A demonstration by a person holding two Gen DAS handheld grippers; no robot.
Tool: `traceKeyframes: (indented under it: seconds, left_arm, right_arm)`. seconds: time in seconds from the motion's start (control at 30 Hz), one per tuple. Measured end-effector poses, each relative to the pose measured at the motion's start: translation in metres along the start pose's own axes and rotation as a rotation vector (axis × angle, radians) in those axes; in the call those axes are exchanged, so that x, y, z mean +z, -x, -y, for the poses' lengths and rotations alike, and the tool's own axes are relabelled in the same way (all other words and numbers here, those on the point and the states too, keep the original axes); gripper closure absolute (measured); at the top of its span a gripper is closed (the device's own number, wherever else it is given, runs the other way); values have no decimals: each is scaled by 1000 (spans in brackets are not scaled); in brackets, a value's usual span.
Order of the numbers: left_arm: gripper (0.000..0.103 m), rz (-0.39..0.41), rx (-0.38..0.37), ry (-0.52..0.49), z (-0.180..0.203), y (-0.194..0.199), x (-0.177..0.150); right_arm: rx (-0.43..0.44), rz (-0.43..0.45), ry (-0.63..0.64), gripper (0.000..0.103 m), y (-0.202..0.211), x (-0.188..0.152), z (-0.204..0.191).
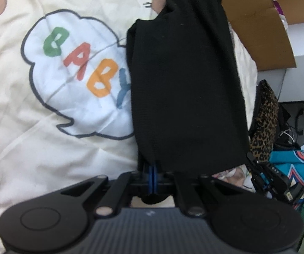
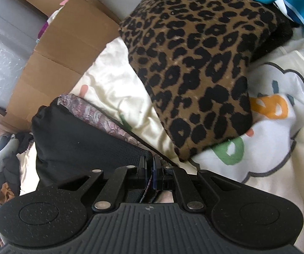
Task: Fold clothes
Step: 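Grasp the folded shorts edge with the left tool while the right tool holds the fold, then open the left tool and move it to the shorts waistband end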
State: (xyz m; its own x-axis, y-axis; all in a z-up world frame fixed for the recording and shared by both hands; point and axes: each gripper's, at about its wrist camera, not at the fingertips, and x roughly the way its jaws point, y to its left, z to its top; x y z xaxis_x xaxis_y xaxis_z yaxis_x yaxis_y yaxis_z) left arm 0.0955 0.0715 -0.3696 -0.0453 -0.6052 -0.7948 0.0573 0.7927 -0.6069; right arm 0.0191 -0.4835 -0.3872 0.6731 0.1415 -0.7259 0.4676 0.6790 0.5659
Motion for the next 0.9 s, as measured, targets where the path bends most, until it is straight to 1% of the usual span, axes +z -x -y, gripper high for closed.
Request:
traceKeyframes:
  seconds: [0.1,0.17,0.23,0.3,0.33,0.4,0.57,0.83,0.9]
  left_arm:
    - [98,-6,17,-14,2,-5,0]
    - [87,-6,27,-31,4,-9,0]
    - [87,-8,23,-46,6,-12,0]
    - [89,-16,16,-48,6,-15,-1]
    - [98,-21,10,-47,5,-15,-2]
    - [101,-31,-2,-50,5,-12,-3]
    - [102,-49,3,-112,10,-7,-3]
    - [102,-78,13,-112,27,-25,6]
    - [102,-91,21,-124,21,-25,7]
  right_arm:
    - [-13,-6,1,100,-1,-1,1]
    - [-22,-9,2,100,-1,-2,2]
    - [-27,-10,-3,100,-2,-2,3]
    - [-31,-9,-3,100,-2,-2,3]
    - [-35,-7,2,100,-1,-2,2]
    - [-42,-2,12,100,1,-1,0]
    - [-56,14,40,100,8,0,-7]
    - [-95,4,48,100,10,-2,-5]
    - [-100,4,47,100,7,-2,-3]
